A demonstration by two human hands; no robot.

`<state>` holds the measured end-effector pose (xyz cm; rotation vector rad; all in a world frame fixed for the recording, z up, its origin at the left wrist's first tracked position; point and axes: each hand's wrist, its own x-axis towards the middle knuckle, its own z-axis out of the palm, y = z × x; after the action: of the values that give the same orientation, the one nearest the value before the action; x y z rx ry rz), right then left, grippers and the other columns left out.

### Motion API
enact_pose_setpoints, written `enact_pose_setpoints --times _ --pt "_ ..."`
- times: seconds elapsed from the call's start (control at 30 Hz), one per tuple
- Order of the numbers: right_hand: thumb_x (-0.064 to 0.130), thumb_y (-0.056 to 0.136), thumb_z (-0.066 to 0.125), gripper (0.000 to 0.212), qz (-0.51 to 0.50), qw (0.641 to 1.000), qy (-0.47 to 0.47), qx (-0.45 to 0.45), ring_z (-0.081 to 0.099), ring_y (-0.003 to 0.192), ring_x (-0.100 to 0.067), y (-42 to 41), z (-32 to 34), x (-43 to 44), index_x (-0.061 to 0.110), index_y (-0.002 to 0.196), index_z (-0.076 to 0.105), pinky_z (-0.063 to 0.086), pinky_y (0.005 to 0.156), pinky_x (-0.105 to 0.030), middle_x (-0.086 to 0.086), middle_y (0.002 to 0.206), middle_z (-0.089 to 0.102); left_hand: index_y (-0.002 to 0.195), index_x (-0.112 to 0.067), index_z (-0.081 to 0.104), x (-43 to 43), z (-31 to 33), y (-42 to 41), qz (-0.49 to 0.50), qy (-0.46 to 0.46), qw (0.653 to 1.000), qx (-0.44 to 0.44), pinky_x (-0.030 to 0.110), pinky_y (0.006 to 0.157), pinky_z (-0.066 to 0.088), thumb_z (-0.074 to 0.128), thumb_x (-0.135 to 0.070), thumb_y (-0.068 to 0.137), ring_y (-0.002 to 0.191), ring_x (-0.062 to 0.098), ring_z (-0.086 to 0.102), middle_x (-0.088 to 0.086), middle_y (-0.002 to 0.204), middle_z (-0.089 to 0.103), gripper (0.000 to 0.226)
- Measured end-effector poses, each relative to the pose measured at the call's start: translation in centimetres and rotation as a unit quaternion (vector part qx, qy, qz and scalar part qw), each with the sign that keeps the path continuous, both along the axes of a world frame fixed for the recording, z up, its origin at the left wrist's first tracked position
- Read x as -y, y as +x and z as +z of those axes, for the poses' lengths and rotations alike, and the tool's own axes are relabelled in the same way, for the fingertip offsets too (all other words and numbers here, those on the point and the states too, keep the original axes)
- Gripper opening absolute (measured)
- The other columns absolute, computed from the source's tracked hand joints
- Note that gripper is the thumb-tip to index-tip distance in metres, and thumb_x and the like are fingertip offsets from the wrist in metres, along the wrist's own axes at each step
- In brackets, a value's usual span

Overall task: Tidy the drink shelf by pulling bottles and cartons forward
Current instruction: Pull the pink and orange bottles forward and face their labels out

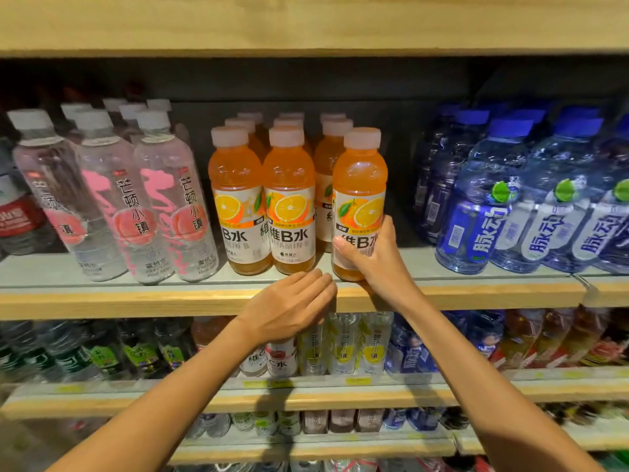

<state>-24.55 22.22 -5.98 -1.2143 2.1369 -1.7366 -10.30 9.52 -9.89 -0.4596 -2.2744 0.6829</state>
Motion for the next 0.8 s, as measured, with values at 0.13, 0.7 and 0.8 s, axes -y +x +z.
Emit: enact_pose_setpoints --times 0.13,0.7,0.8 --pt "0.048 0.078 0.071 0.064 0.004 1.000 0.011 -0.006 0.046 0.120 -0.016 0.5 0.0 1.1 0.024 0.119 0.029 0.044 0.098 -0.036 -0.002 0.124 0.041 0.105 0.001 0.071 -0.3 0.2 0.3 -0.010 0.008 1.000 -0.011 0.035 0.081 0.054 0.030 -0.013 0.103 0.093 0.029 0.069 0.017 0.104 0.071 0.043" --pt "0.036 0.083 0.070 0.053 -0.088 0.994 -0.050 -0.029 0.054 0.108 -0.010 1.0 0.4 -2.7 0.021 0.125 0.043 0.048 0.089 -0.026 0.003 0.117 0.053 0.103 0.003 0.070 -2.2 0.3 -0.6 0.011 0.085 0.996 -0.009 0.036 0.087 0.055 0.037 -0.018 0.098 0.097 0.030 0.068 0.019 0.106 0.070 0.040" --pt "0.022 0.088 0.066 0.031 -0.210 0.965 -0.137 -0.081 0.058 0.096 -0.010 -0.4 0.0 -7.3 0.017 0.114 0.052 0.049 0.082 -0.026 0.003 0.103 0.058 0.101 0.000 0.070 -5.0 0.7 -2.7 0.002 0.113 0.993 -0.021 0.036 0.084 0.056 0.048 -0.017 0.091 0.094 0.028 0.068 0.017 0.103 0.070 0.030"
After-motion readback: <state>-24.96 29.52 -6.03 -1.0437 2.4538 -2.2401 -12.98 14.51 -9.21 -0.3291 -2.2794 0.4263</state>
